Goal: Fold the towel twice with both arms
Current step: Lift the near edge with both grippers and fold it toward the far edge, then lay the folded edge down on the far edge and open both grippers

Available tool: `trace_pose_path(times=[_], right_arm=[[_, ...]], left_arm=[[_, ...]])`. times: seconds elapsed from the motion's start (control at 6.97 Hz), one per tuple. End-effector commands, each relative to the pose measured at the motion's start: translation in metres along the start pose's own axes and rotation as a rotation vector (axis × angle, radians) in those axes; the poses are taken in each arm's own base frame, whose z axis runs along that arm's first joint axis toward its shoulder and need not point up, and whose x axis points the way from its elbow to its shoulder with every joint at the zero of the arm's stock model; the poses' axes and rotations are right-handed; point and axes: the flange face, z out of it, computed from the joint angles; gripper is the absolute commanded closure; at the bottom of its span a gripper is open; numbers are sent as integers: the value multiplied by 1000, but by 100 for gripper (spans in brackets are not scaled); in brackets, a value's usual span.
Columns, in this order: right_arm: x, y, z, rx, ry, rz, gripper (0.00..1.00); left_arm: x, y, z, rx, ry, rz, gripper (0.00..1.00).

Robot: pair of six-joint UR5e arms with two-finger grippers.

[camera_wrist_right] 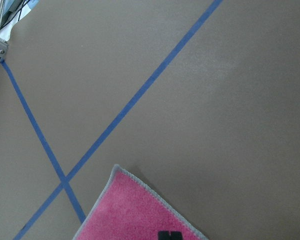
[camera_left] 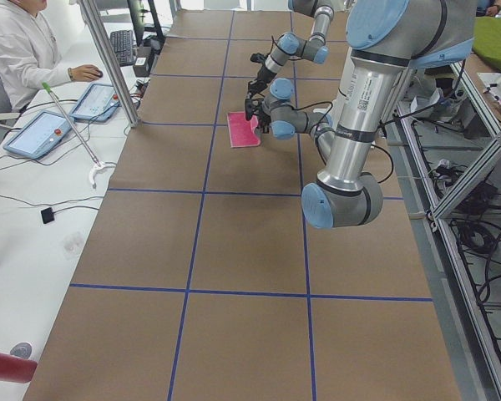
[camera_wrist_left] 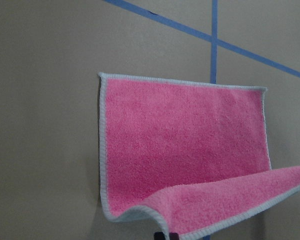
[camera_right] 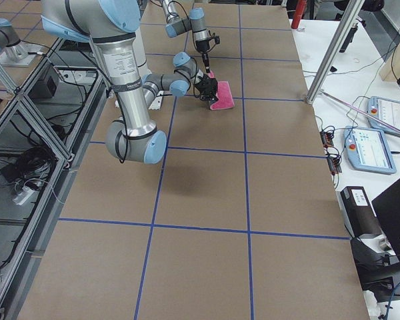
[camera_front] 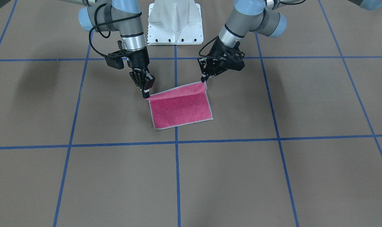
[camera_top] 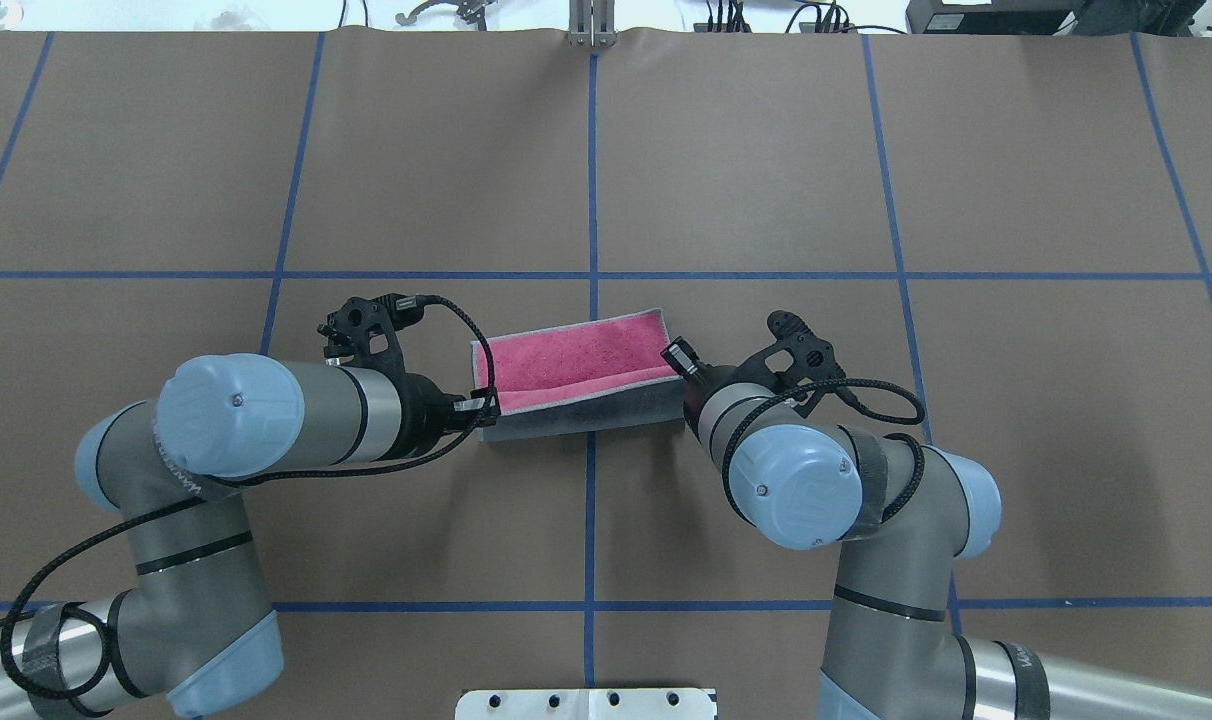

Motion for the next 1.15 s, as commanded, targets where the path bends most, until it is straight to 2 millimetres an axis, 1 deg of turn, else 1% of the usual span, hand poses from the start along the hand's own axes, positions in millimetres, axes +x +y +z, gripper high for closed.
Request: trace_pose_path(times=[0.0,0.14,0.29,0.43,0.57,0.72,1.0], right_arm=[[-20,0,12,17,-6,0,100],[-25,-3,17,25,-6,2,100],[-25,-7,19,33,-4,-3,100],[-24,-8,25,40,4,-7,100],[-31,-5,31,44,6,-5,100],[-36,-1,34,44,6,-5,100],[-35,1,41,50,16,-11,100]], left_arm=[[7,-32,21,39,-28,-18,100],[7,-41,24,51,-35,-23,100],[2,-49,26,60,-46,-24,100],[-4,-54,31,64,-62,-5,100],[-7,-59,32,71,-70,-4,100],[-9,-59,34,70,-76,-4,100],[-14,-59,40,69,-90,-5,100]])
